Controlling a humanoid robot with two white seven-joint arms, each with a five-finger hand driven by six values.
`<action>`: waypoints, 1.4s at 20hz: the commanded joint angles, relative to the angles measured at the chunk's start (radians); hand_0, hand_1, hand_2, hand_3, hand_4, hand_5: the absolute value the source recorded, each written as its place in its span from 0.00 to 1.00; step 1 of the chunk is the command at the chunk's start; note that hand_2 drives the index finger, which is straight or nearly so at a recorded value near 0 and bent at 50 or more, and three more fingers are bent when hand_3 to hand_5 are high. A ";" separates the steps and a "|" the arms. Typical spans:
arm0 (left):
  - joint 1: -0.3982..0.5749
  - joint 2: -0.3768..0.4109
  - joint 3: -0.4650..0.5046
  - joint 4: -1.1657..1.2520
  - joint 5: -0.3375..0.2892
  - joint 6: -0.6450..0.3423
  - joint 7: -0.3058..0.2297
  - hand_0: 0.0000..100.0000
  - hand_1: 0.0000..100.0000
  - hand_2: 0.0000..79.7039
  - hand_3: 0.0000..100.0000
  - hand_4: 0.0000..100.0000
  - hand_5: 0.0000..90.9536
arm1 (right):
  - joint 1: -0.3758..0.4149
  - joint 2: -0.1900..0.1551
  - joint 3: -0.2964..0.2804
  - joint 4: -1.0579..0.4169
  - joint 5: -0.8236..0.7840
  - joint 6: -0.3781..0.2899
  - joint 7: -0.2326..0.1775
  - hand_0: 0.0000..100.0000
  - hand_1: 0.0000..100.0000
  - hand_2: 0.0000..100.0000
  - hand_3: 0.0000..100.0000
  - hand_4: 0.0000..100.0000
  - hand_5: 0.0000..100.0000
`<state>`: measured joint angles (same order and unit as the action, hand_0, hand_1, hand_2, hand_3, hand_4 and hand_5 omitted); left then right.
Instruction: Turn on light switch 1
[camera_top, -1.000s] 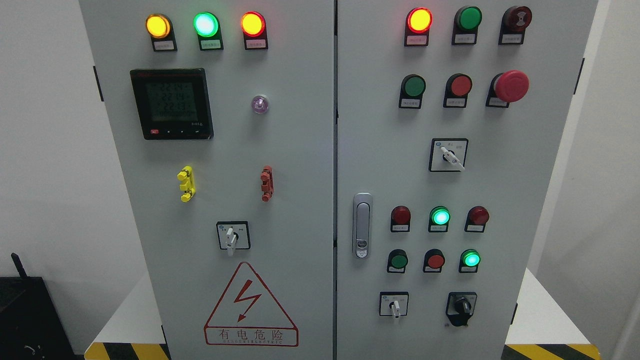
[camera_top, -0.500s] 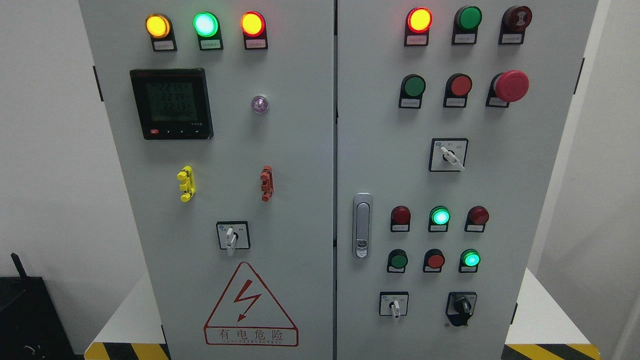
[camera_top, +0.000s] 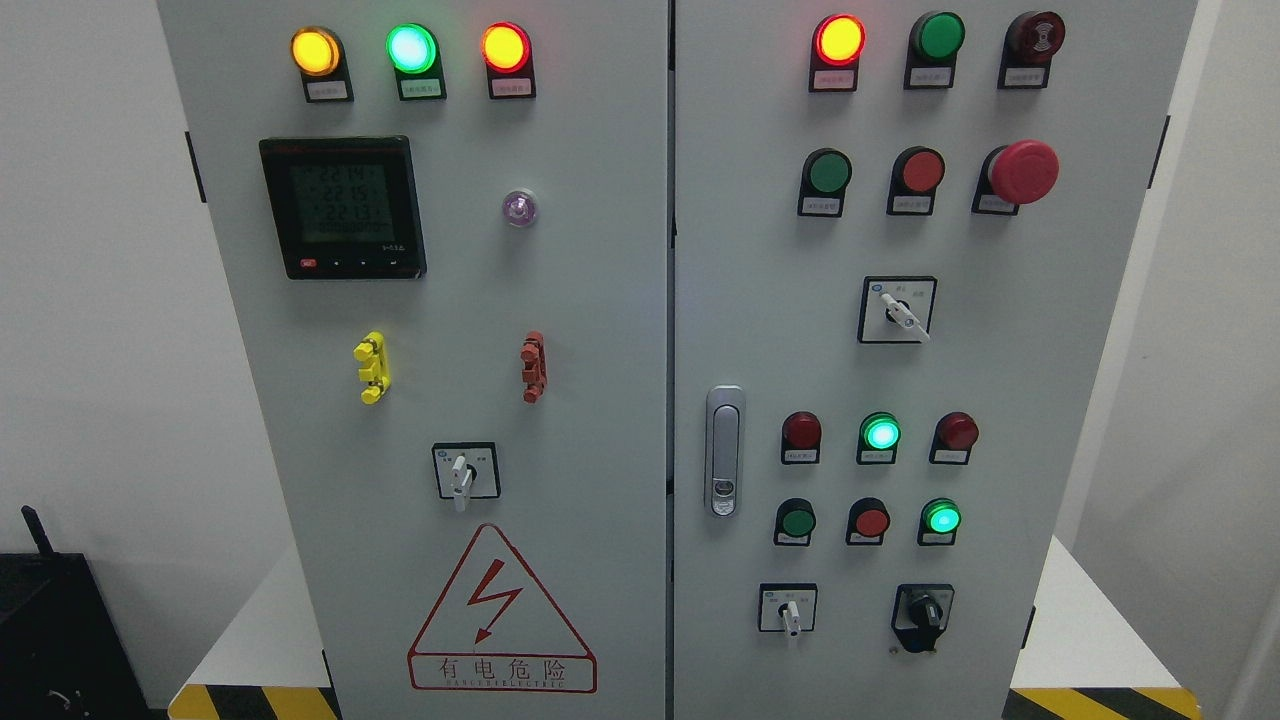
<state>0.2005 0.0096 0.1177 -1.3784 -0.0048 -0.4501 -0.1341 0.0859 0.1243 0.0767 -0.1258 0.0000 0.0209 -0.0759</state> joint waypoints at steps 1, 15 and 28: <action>-0.013 0.012 0.007 -0.408 0.012 0.091 0.001 0.31 0.53 0.55 0.77 0.92 0.95 | 0.000 0.000 0.000 0.000 -0.025 0.001 0.001 0.00 0.00 0.00 0.00 0.00 0.00; -0.170 0.009 -0.124 -0.557 0.031 0.350 0.168 0.00 0.58 0.60 0.86 0.94 0.94 | 0.000 0.000 0.000 0.000 -0.025 0.001 0.001 0.00 0.00 0.00 0.00 0.00 0.00; -0.323 0.000 -0.187 -0.605 0.025 0.594 0.294 0.00 0.64 0.68 0.91 0.96 0.96 | 0.000 0.000 0.000 0.000 -0.025 0.001 0.001 0.00 0.00 0.00 0.00 0.00 0.00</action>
<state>-0.0575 0.0009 -0.0068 -1.9105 0.0000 0.1055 0.1415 0.0859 0.1243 0.0767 -0.1258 0.0000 0.0209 -0.0759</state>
